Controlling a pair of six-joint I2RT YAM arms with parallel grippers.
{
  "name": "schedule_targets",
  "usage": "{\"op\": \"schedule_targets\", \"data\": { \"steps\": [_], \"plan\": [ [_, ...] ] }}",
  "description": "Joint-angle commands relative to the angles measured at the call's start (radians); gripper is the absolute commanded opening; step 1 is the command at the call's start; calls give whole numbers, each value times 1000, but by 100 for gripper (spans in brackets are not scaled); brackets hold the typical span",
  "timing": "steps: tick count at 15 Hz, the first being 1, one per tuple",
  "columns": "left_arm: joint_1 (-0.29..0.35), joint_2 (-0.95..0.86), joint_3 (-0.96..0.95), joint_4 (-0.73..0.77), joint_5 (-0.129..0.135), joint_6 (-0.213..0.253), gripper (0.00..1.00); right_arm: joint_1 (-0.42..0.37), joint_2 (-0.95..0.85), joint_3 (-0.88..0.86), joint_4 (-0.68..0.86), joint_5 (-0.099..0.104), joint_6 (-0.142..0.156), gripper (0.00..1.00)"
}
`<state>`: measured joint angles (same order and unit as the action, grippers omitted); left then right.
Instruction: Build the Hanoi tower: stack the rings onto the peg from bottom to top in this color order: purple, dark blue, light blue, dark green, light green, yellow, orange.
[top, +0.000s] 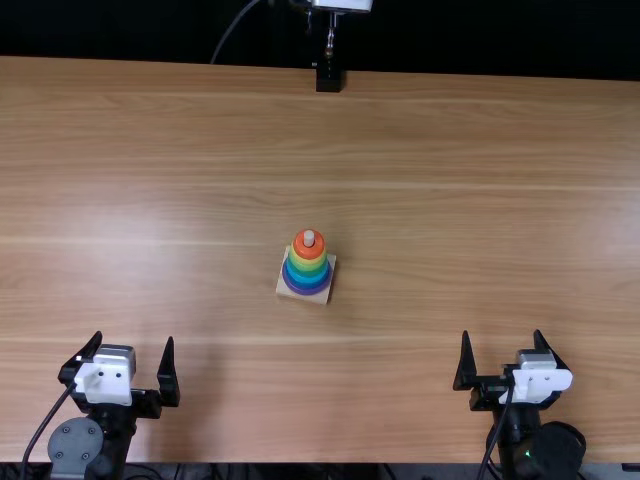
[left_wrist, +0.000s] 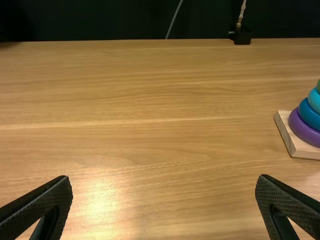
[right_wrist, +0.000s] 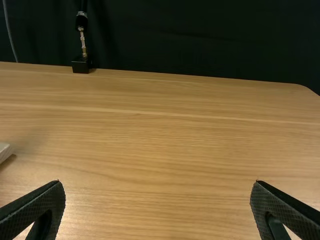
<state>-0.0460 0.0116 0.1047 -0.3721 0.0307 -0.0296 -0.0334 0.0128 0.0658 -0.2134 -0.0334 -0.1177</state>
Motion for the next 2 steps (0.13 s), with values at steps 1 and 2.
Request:
{"op": "schedule_targets", "data": {
  "steps": [1, 2],
  "plan": [
    [9, -12, -105, -79, 6, 11, 100, -10, -13, -50, -77, -7, -2, 100],
    [9, -12, -105, -79, 6, 11, 100, -10, -13, -50, -77, -7, 0, 100]
  ]
}}
